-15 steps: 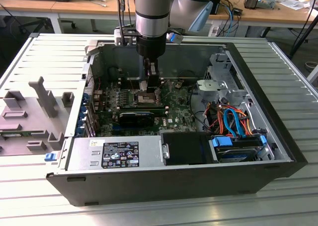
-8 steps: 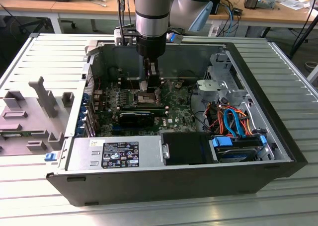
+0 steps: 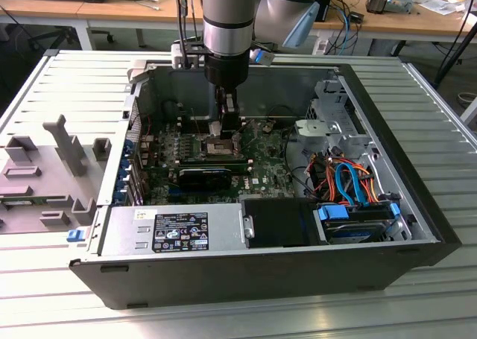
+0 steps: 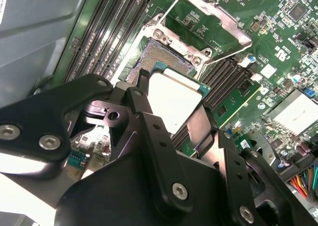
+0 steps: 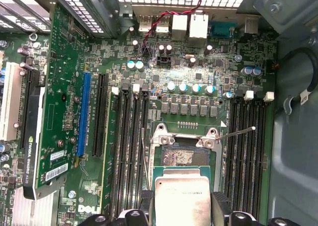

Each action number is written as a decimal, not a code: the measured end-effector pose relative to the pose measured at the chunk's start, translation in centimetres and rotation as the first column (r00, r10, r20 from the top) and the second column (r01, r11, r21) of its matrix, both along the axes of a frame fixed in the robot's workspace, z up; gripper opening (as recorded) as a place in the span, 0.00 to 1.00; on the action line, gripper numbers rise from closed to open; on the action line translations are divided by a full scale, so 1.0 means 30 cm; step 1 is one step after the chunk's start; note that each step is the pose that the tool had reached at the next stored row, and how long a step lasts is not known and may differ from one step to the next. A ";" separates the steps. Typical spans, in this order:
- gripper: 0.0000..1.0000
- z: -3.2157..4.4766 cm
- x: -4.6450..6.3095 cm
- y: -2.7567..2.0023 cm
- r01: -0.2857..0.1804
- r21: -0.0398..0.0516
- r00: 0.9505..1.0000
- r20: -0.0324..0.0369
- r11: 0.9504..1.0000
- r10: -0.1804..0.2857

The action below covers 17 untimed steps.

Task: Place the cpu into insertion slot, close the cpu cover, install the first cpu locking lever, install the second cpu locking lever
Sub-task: 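Place the cpu into insertion slot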

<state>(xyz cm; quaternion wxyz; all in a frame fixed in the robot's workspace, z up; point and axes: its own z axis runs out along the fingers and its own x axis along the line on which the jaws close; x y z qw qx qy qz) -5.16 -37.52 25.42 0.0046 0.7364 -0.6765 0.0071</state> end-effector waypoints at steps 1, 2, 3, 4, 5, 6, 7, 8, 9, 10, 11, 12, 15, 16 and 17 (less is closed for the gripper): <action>0.54 0.000 0.000 0.000 -0.001 0.000 1.000 0.000 1.000 0.001; 0.54 0.000 0.000 0.000 -0.001 0.000 1.000 0.000 1.000 0.001; 0.54 0.000 0.000 0.000 -0.001 0.000 1.000 0.000 1.000 0.001; 0.54 0.000 0.000 0.000 -0.001 0.000 1.000 0.000 1.000 0.001; 0.54 0.000 0.000 0.000 -0.001 0.000 1.000 0.000 1.000 0.001; 0.54 0.000 0.000 0.000 -0.001 0.000 1.000 0.000 1.000 0.001; 0.54 0.000 0.000 0.000 -0.001 0.000 1.000 0.000 1.000 0.001; 0.54 0.000 0.000 0.000 -0.001 0.000 1.000 0.000 1.000 0.001; 0.54 0.000 0.000 0.000 0.001 0.000 1.000 0.000 1.000 -0.001; 0.54 0.000 0.000 0.000 0.007 0.000 1.000 0.000 1.000 -0.007; 0.54 0.000 0.000 0.000 0.016 0.000 1.000 0.000 1.000 -0.016; 0.54 -0.001 0.000 0.000 0.020 0.000 1.000 0.000 1.000 -0.020; 0.54 -0.001 0.000 0.000 0.032 0.000 0.999 0.000 0.999 -0.032; 0.54 -0.002 0.000 0.000 0.035 0.000 0.999 0.000 0.999 -0.035; 0.54 -0.003 0.000 0.000 0.038 0.000 0.999 0.000 0.999 -0.038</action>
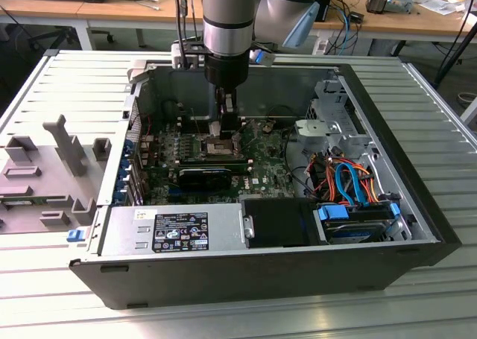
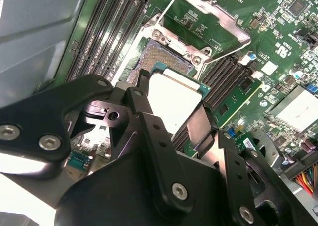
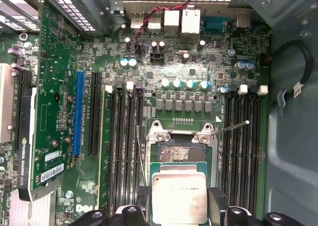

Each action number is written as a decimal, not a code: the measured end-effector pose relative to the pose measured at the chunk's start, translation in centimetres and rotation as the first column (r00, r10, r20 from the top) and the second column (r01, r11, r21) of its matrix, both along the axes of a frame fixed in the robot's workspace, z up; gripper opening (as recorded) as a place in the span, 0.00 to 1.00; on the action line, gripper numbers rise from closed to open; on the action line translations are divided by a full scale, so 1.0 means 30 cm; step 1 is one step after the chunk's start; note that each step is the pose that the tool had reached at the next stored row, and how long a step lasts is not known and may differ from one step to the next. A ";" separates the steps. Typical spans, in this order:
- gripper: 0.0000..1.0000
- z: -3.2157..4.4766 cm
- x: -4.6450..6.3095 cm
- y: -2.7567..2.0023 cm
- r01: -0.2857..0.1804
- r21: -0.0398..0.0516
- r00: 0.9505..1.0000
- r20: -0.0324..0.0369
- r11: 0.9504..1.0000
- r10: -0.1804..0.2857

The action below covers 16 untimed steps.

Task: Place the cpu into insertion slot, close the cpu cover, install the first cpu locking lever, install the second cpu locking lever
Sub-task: 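Place the cpu into insertion slot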

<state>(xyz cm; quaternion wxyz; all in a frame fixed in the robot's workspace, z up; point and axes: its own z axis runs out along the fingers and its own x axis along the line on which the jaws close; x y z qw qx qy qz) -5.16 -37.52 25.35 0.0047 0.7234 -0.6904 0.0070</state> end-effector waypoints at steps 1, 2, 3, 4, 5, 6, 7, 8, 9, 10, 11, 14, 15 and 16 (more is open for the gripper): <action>0.54 -0.002 0.000 0.000 0.004 0.000 1.000 0.000 1.000 -0.004; 0.54 -0.003 0.000 0.001 0.007 0.000 1.000 0.000 1.000 -0.007; 0.54 -0.005 0.000 0.001 0.008 0.000 1.000 0.000 1.000 -0.008; 0.54 -0.006 0.000 0.001 0.008 0.000 1.000 0.000 1.000 -0.008; 0.54 -0.008 0.000 0.002 0.009 0.000 1.000 0.000 1.000 -0.009; 0.54 -0.010 0.000 0.002 0.009 0.000 1.000 0.000 1.000 -0.009; 0.54 -0.012 0.000 0.002 0.010 0.000 1.000 0.000 1.000 -0.010; 0.54 -0.013 0.000 0.002 0.010 0.000 1.000 0.000 1.000 -0.010; 0.54 -0.014 0.000 0.002 0.010 0.000 1.000 0.000 1.000 -0.010; 0.54 -0.015 0.000 0.002 0.010 0.000 1.000 0.000 1.000 -0.010; 0.54 -0.016 0.000 0.002 0.010 0.000 1.000 0.000 1.000 -0.010; 0.54 -0.018 0.000 0.002 0.010 0.000 1.000 0.000 1.000 -0.010; 0.54 -0.019 0.000 0.002 0.010 0.000 1.000 0.000 1.000 -0.010; 0.54 -0.020 0.000 0.002 0.010 0.000 1.000 0.000 1.000 -0.010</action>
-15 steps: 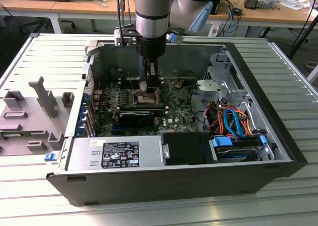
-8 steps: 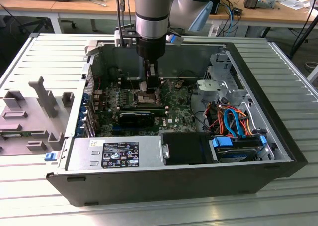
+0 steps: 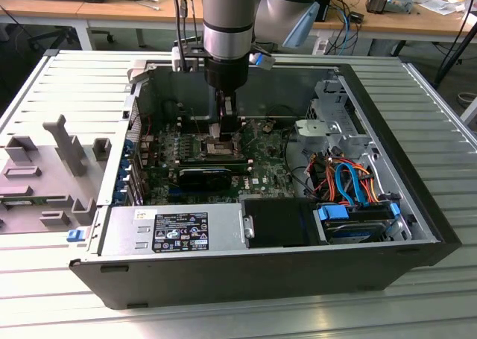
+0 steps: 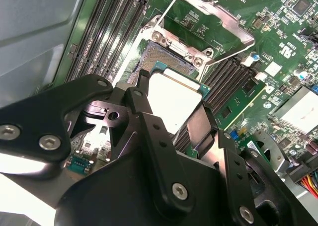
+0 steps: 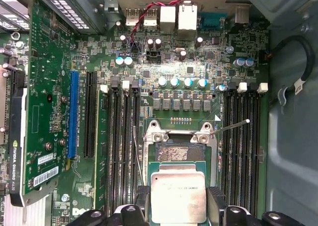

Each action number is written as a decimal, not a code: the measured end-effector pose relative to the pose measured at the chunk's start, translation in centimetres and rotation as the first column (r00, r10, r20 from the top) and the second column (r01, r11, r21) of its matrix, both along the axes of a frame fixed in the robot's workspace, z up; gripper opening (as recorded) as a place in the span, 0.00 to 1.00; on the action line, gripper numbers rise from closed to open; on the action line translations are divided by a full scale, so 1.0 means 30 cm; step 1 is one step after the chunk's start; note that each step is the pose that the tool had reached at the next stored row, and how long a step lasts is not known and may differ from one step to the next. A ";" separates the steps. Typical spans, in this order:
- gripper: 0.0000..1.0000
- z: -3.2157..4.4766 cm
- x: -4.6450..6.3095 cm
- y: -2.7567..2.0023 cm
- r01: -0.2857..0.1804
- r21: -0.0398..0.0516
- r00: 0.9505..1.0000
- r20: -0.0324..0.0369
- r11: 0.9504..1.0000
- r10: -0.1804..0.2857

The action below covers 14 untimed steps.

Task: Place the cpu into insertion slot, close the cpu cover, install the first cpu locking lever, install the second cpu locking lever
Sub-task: 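Place the cpu into insertion slot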

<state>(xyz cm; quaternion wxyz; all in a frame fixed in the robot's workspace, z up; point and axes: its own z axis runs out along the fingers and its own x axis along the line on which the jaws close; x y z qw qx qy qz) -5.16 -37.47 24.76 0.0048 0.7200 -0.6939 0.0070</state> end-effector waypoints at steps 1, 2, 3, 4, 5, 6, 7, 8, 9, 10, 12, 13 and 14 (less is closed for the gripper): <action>0.54 -0.001 0.000 0.000 0.000 0.000 1.000 0.000 1.000 0.000; 0.54 -0.002 0.000 0.000 0.000 0.000 1.000 0.000 1.000 0.000; 0.54 -0.002 0.000 0.000 0.000 0.000 1.000 0.000 1.000 0.000; 0.54 -0.003 0.000 0.000 0.000 0.000 1.000 0.000 1.000 0.000; 0.54 -0.004 0.000 0.000 0.000 0.000 1.000 0.000 1.000 0.000; 0.54 -0.004 0.000 0.000 0.000 0.000 1.000 0.000 1.000 0.000; 0.54 -0.006 0.000 0.000 0.000 0.000 1.000 0.000 1.000 0.000; 0.54 -0.006 0.000 0.000 0.000 0.000 1.000 0.000 1.000 0.000; 0.54 -0.007 0.000 0.000 0.000 0.000 1.000 0.000 1.000 0.000; 0.54 -0.007 0.000 0.000 0.000 0.000 1.000 0.000 1.000 0.000; 0.54 -0.009 0.000 0.000 0.000 0.000 1.000 0.000 1.000 0.000; 0.54 -0.009 0.000 0.000 0.000 0.000 1.000 0.000 1.000 0.000; 0.54 -0.010 0.000 0.000 0.000 0.000 1.000 0.000 1.000 0.000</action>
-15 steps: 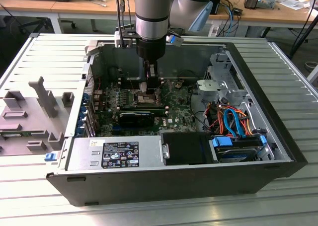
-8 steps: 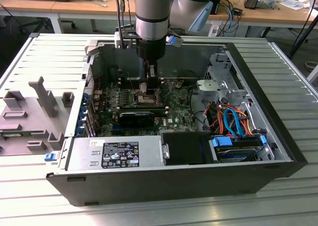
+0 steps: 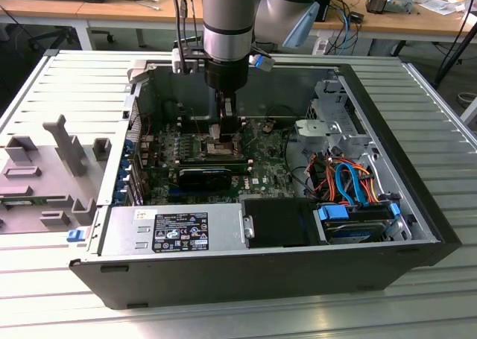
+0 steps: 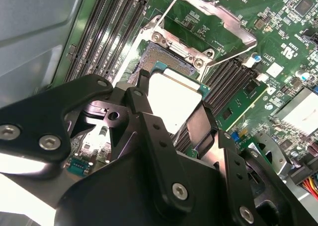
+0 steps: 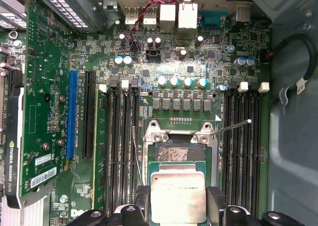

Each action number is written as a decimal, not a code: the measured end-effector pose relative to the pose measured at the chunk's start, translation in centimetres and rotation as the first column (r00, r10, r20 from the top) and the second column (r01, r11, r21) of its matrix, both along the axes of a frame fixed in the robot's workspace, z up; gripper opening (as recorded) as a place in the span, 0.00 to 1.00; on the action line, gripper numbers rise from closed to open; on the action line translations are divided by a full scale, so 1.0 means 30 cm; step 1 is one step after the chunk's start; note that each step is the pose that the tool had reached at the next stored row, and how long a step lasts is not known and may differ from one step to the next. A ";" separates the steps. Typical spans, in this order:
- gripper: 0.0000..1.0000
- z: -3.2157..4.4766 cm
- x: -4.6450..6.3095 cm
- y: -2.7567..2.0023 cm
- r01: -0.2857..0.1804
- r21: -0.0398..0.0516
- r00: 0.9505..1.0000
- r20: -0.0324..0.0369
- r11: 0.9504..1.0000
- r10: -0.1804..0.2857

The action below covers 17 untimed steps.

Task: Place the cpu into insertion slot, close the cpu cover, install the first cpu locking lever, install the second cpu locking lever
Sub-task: 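Place the cpu into insertion slot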

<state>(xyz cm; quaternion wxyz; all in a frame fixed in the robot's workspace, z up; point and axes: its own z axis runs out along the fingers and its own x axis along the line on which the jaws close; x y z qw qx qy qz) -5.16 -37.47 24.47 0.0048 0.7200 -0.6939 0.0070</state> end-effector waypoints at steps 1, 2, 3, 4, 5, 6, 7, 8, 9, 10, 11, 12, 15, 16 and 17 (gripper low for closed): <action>0.54 0.000 0.000 0.000 0.000 0.000 1.000 0.000 1.000 0.000; 0.54 -0.001 0.000 0.000 0.000 0.000 1.000 0.000 1.000 0.000; 0.54 -0.002 0.000 0.000 0.000 0.000 1.000 0.000 1.000 0.000; 0.54 -0.003 0.000 0.000 0.000 0.000 1.000 0.000 1.000 0.000; 0.54 -0.003 0.000 0.000 0.000 0.000 1.000 0.000 1.000 0.000; 0.54 -0.004 0.000 0.000 0.000 0.000 1.000 0.000 1.000 0.000; 0.54 -0.005 0.000 0.000 0.000 0.000 1.000 0.000 1.000 0.000; 0.54 -0.006 0.000 0.000 0.000 0.000 1.000 0.000 1.000 0.000; 0.54 -0.006 0.000 0.000 0.000 0.000 1.000 0.000 1.000 0.000; 0.54 -0.007 0.000 0.000 0.000 0.000 1.000 0.000 1.000 0.000; 0.54 -0.007 0.000 0.000 0.000 0.000 1.000 0.000 1.000 0.000; 0.54 -0.007 0.000 0.000 0.000 0.000 1.000 0.000 1.000 0.000; 0.54 -0.009 0.000 0.000 0.000 0.000 1.000 0.000 1.000 0.000; 0.54 -0.010 0.000 0.000 0.000 0.000 1.000 0.000 1.000 0.000; 0.54 -0.011 0.000 0.000 0.000 0.000 1.000 0.000 1.000 0.000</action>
